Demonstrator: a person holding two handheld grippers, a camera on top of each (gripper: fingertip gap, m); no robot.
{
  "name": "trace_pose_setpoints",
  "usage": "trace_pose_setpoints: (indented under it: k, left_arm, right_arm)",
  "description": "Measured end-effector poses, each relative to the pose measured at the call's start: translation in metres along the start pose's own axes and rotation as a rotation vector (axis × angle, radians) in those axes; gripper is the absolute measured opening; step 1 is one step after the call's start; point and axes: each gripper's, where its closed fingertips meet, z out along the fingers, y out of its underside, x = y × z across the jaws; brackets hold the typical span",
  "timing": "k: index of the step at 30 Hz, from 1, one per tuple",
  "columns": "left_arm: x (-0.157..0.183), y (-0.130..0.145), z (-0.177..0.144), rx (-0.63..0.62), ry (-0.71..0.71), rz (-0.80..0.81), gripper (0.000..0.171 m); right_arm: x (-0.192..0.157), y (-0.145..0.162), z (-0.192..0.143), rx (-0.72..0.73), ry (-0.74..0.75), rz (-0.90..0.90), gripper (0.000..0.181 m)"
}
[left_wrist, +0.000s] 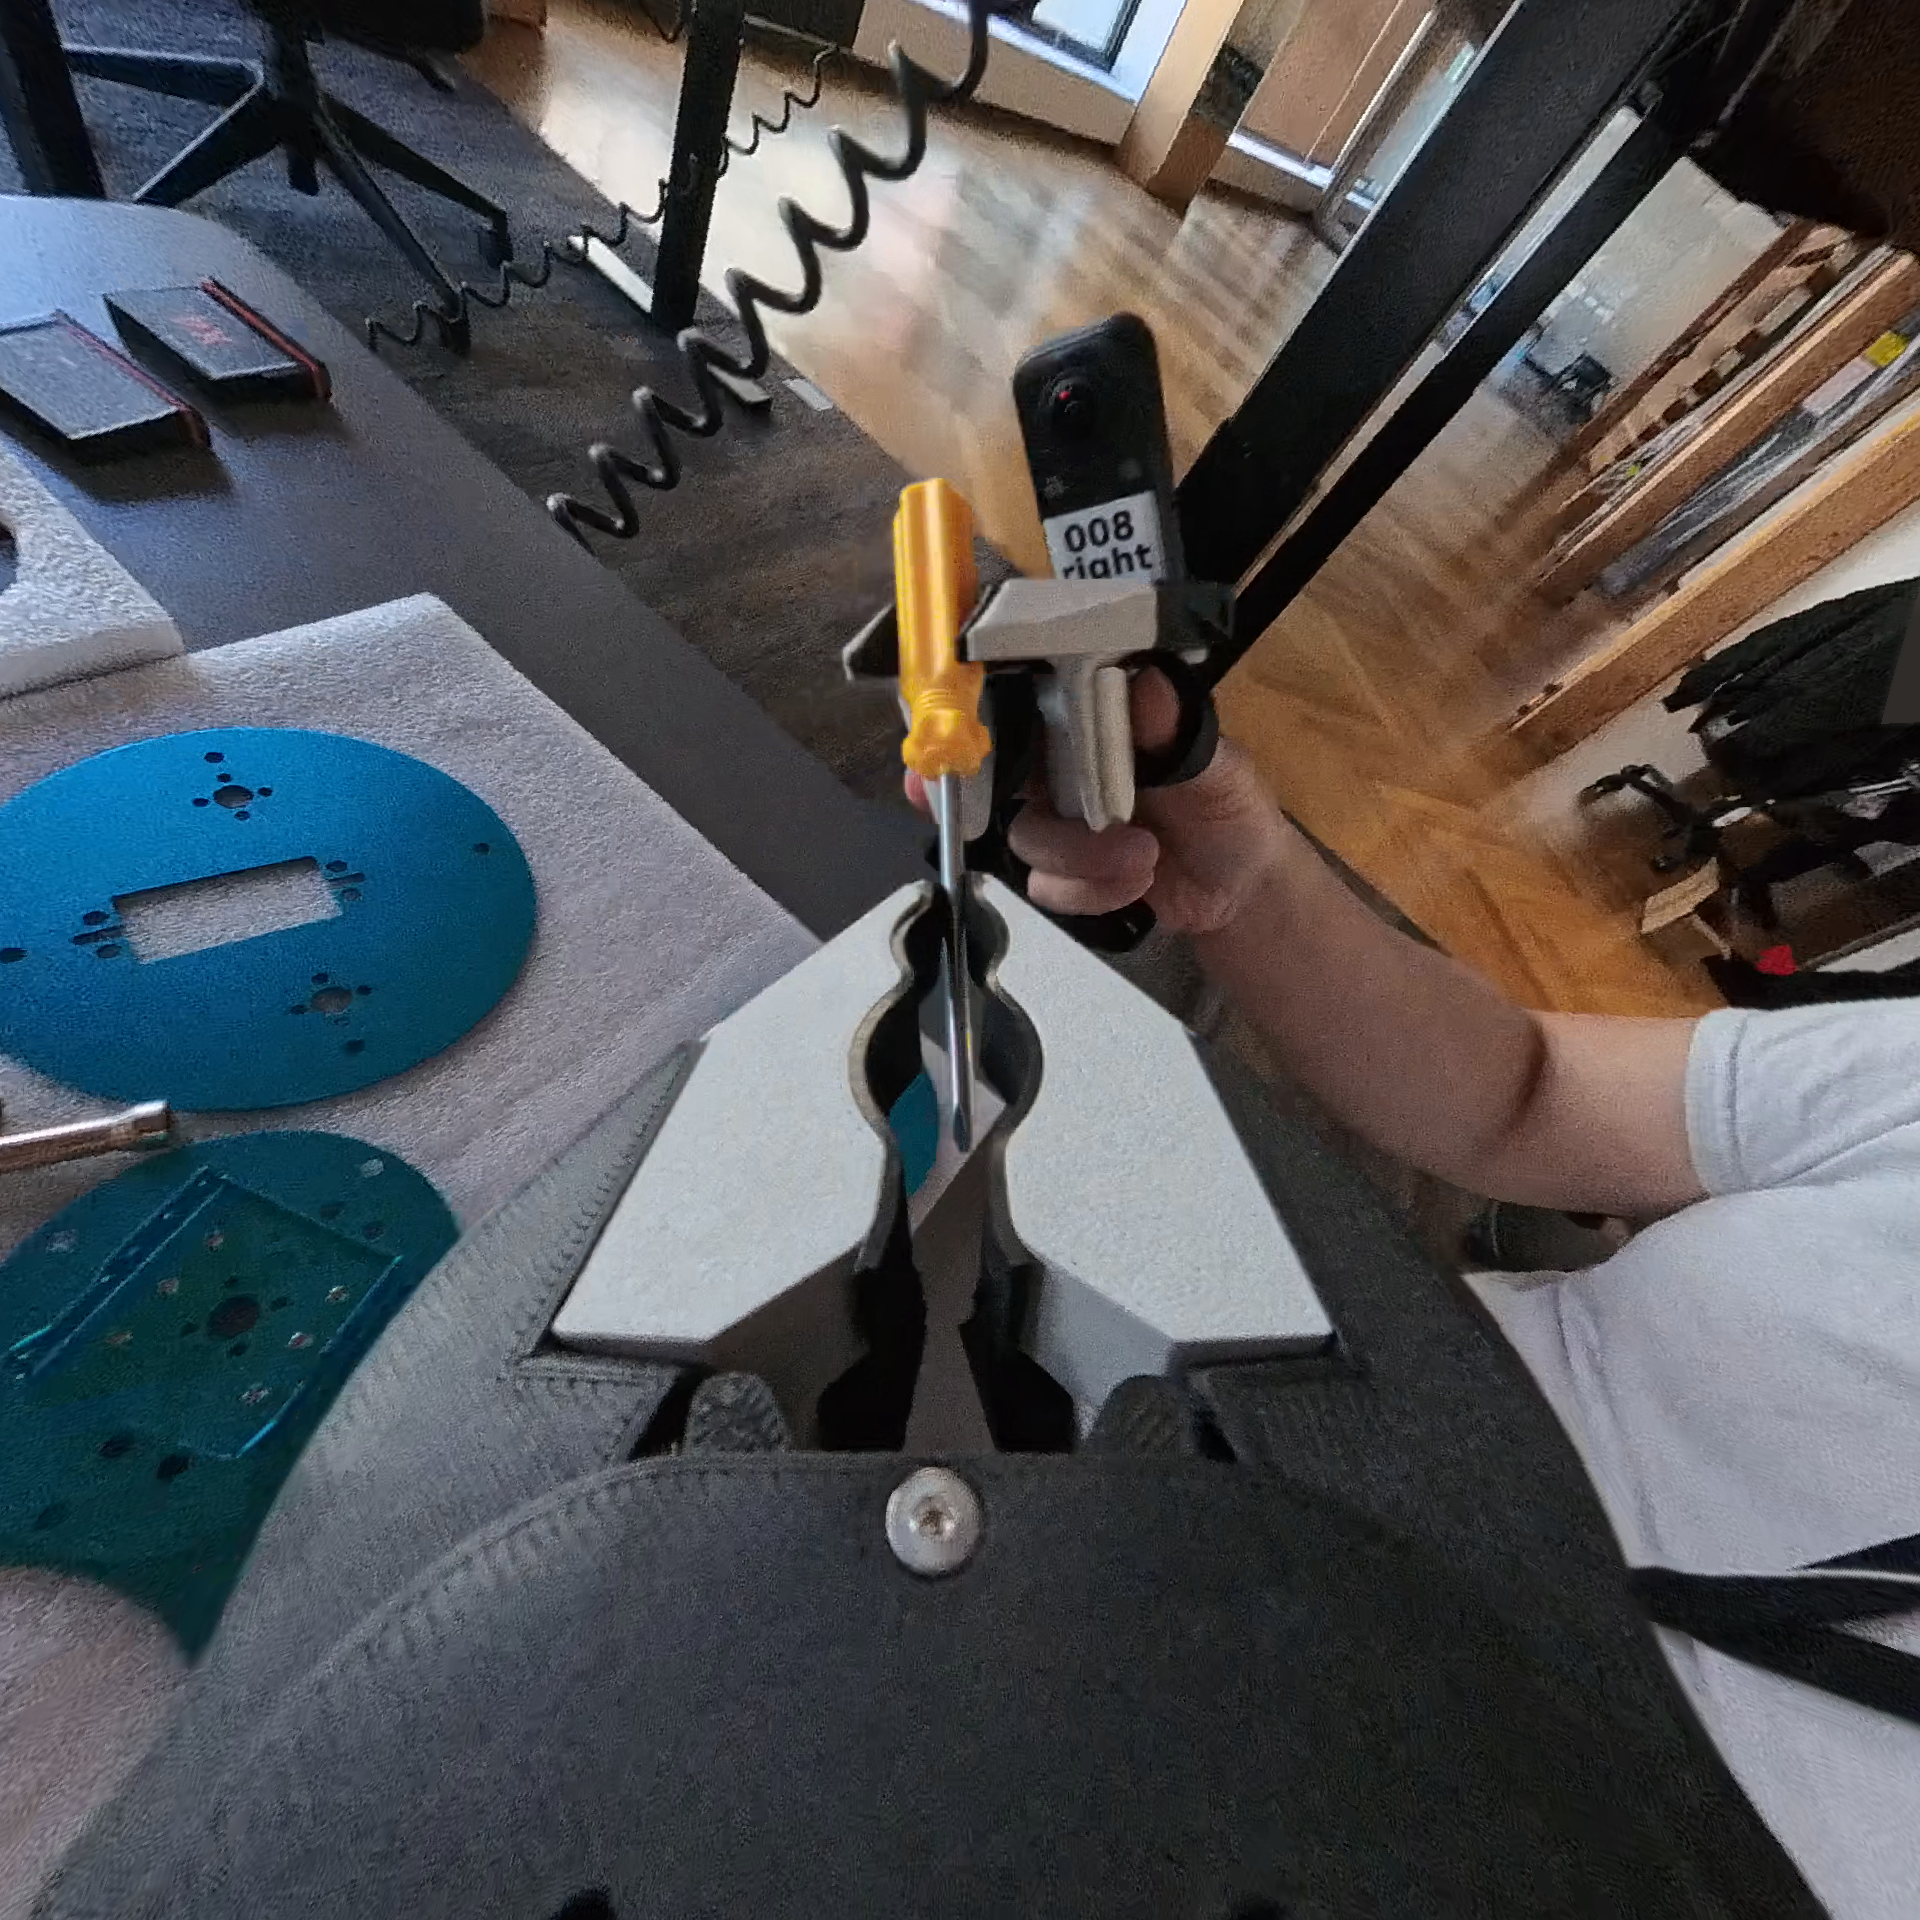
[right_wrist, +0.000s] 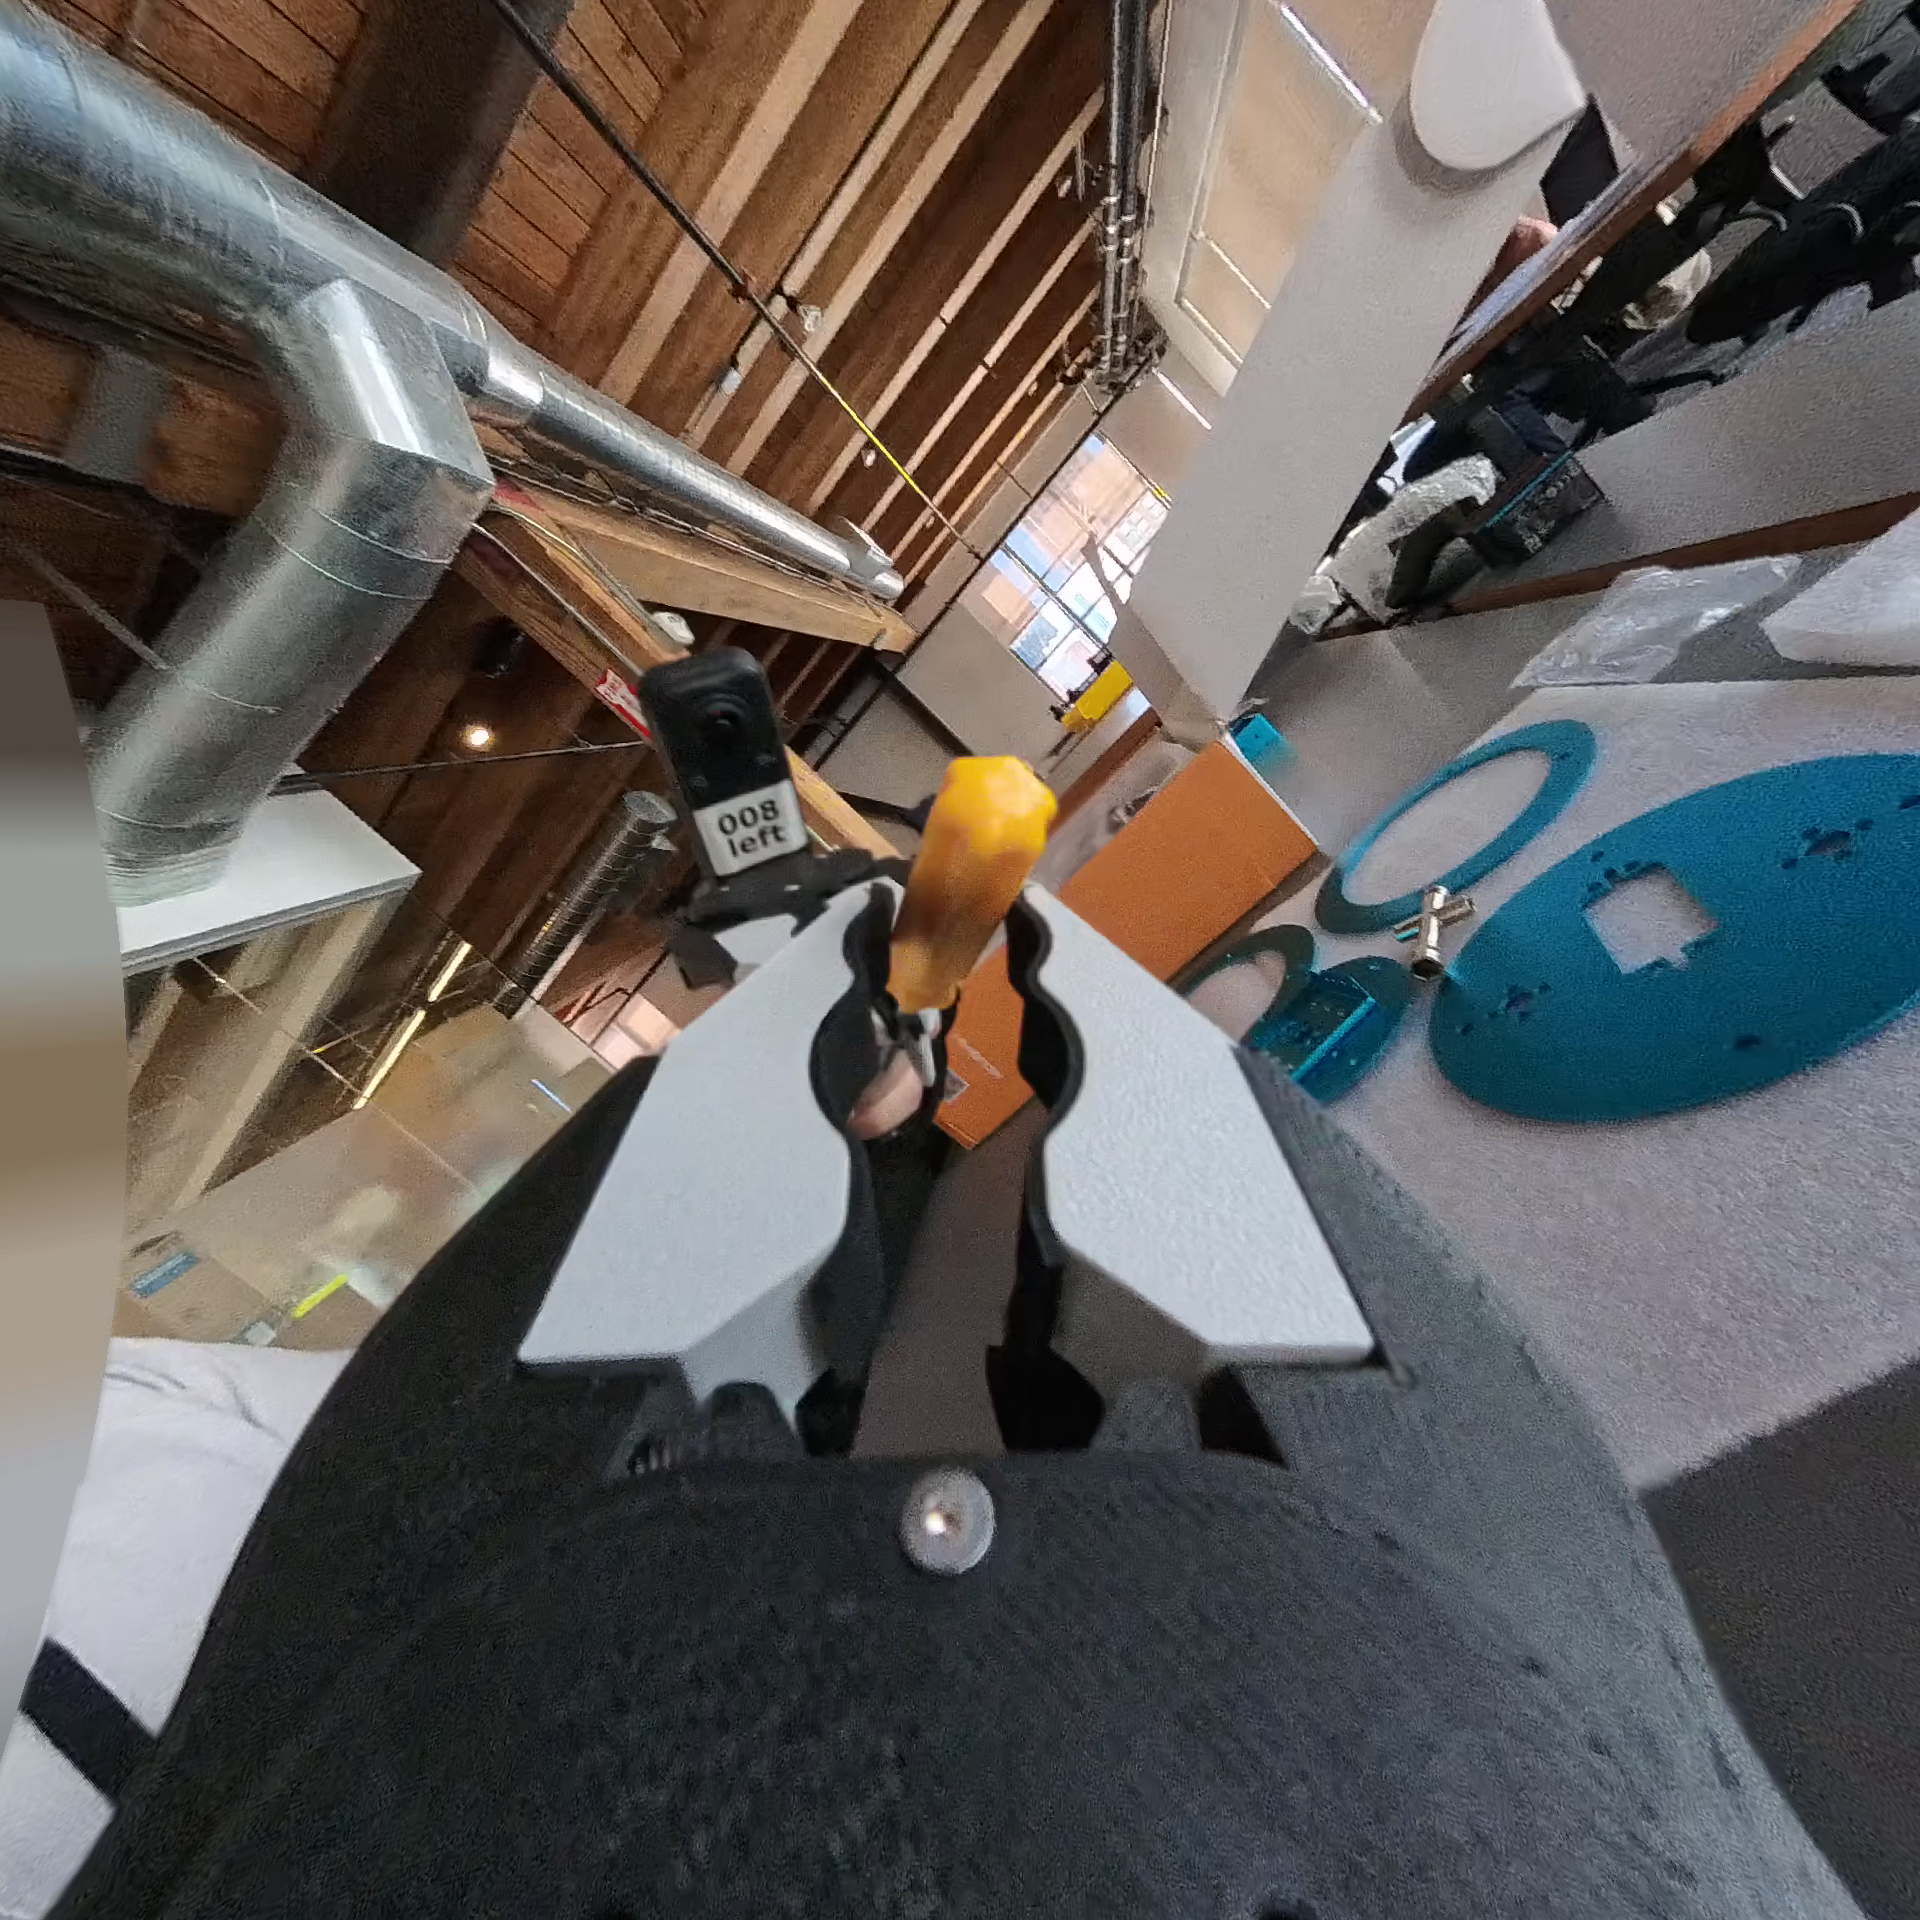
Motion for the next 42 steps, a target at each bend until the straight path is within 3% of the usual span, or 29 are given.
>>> trace_pose_setpoints:
  k: [3, 5, 7, 8, 11, 15, 18, 24, 27, 42]
  left_arm:
    - [0.002, 0.004, 0.005, 0.028, 0.063, -0.002, 0.003]
    - [0.006, 0.008, 0.007, -0.009, 0.116, -0.01, 0.008]
    - [0.003, -0.002, 0.008, -0.024, 0.118, 0.013, 0.054]
    - [0.003, -0.009, 0.008, -0.026, 0.129, 0.051, 0.06]
    - [0.013, -0.019, 0.015, -0.066, 0.217, 0.184, 0.056]
    - [0.017, -0.01, 0.031, -0.134, 0.271, 0.322, 0.044]
    - [0.003, -0.002, 0.039, -0.097, 0.209, 0.396, 0.032]
    - [0.006, 0.001, 0.032, -0.027, 0.275, 0.381, 0.04]
    - [0.0, 0.005, 0.032, -0.021, 0.257, 0.408, 0.02]
    - [-0.014, 0.022, 0.042, -0.064, 0.21, 0.445, 0.018]
  right_arm:
    - [-0.007, -0.004, 0.003, -0.001, -0.037, 0.049, 0.017]
    - [-0.013, 0.001, 0.005, -0.103, -0.027, -0.02, 0.017]
    - [-0.017, 0.004, 0.006, -0.215, 0.049, -0.175, 0.017]
    - [-0.017, 0.005, 0.006, -0.266, 0.103, -0.273, 0.017]
    - [-0.014, 0.006, 0.006, -0.369, 0.247, -0.514, 0.017]
    - [-0.017, 0.009, 0.01, -0.415, 0.324, -0.623, 0.017]
    - [-0.004, 0.018, 0.01, -0.512, 0.424, -0.724, 0.018]
    - [-0.002, 0.022, 0.015, -0.536, 0.409, -0.667, 0.018]
    - [-0.002, 0.029, 0.016, -0.563, 0.373, -0.641, 0.018]
    - [0.014, 0.04, 0.009, -0.573, 0.362, -0.668, 0.018]
